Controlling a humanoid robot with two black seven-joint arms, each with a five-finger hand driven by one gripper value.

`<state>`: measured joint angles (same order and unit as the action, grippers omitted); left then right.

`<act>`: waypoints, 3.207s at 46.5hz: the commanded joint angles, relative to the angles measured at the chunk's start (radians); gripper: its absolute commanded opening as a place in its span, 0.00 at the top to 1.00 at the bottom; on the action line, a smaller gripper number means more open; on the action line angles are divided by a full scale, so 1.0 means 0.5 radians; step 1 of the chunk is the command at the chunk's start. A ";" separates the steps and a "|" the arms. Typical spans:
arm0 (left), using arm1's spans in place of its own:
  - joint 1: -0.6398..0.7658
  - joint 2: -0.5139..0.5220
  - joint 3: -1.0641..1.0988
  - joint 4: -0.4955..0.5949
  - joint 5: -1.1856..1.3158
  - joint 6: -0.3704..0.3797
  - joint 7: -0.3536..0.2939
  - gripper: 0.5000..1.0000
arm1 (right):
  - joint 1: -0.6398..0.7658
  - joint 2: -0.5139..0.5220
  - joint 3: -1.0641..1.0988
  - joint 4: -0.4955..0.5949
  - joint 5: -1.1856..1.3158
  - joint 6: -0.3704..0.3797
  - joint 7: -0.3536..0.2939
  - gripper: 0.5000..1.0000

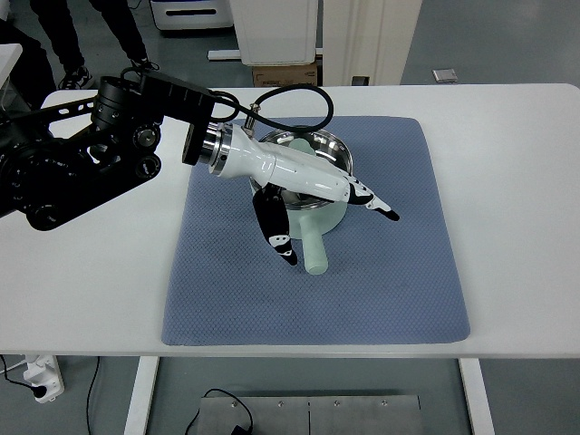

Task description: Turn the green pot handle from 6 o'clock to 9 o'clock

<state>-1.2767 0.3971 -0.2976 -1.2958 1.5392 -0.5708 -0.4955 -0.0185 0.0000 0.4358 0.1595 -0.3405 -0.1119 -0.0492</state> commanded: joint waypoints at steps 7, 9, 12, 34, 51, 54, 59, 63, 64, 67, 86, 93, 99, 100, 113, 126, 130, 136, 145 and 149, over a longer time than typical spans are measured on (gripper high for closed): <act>-0.094 0.010 0.242 0.002 0.020 -0.003 0.000 0.00 | 0.000 0.000 0.003 0.000 0.000 0.000 0.000 0.00; -0.103 0.010 0.270 0.002 0.033 0.000 0.000 0.00 | 0.000 0.000 0.000 0.000 0.000 0.000 0.000 0.00; -0.113 0.003 0.334 0.002 0.115 0.000 0.000 0.00 | 0.000 0.000 0.000 0.000 0.000 0.000 0.000 0.00; -0.106 -0.043 0.426 0.015 0.186 0.006 0.000 0.00 | 0.000 0.000 0.000 0.000 0.000 0.000 0.000 0.00; -0.143 -0.064 0.574 0.018 0.321 0.000 0.003 0.00 | 0.000 0.000 0.000 0.000 0.000 0.000 0.000 0.00; -0.165 -0.058 0.623 0.018 0.321 0.000 -0.003 0.00 | 0.000 0.000 0.000 0.000 0.000 0.000 0.000 0.00; -0.205 -0.046 0.687 0.015 0.321 0.000 -0.009 0.00 | 0.000 0.000 0.000 -0.003 0.000 0.000 0.000 0.00; -0.241 -0.043 0.706 0.011 0.321 0.000 -0.015 0.00 | 0.000 0.000 0.003 0.000 0.000 0.000 0.000 0.00; -0.251 -0.043 0.712 0.008 0.321 0.000 -0.015 0.00 | 0.000 0.000 0.000 0.000 0.000 0.000 0.000 0.00; -0.266 -0.043 0.727 0.008 0.324 0.000 -0.018 0.00 | 0.000 0.000 0.000 0.000 0.000 0.000 0.000 0.00; -0.386 -0.027 0.893 0.018 0.437 0.000 -0.021 0.00 | 0.000 0.000 0.000 0.000 0.000 0.000 0.000 0.00; -0.419 0.025 0.954 0.024 0.529 0.000 -0.021 0.00 | 0.000 0.000 0.000 0.000 0.000 0.000 0.000 0.00; -0.426 0.031 0.966 0.027 0.606 0.000 -0.021 0.00 | 0.000 0.000 0.000 0.000 0.000 0.000 0.000 0.00; -0.426 0.031 0.966 0.027 0.618 0.000 -0.021 0.00 | 0.000 0.000 0.000 0.000 0.000 0.000 0.000 0.00; -0.493 0.065 1.012 0.027 0.707 0.000 -0.021 0.00 | 0.000 0.000 0.000 0.000 0.000 -0.003 0.000 0.00; -0.505 0.071 1.086 0.103 0.815 0.006 -0.027 0.00 | 0.000 0.000 0.000 0.000 0.000 0.000 0.000 0.00; -0.502 0.071 1.095 0.149 0.845 0.009 -0.024 0.00 | 0.000 0.000 0.000 0.000 0.000 0.000 0.000 0.00; -0.505 0.071 1.095 0.192 0.882 0.009 -0.024 0.00 | 0.000 0.000 0.003 0.000 0.000 0.000 0.000 0.00; -0.505 0.068 1.095 0.260 0.922 0.009 -0.024 0.00 | 0.000 0.000 0.003 0.000 0.000 0.000 0.000 0.00; -0.508 0.068 1.098 0.284 0.922 0.009 -0.024 0.00 | 0.000 0.000 0.000 0.000 0.000 0.000 0.000 0.00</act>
<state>-1.5290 0.4312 0.2510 -1.1632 2.0001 -0.5656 -0.5077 -0.0184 0.0000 0.4362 0.1595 -0.3405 -0.1125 -0.0491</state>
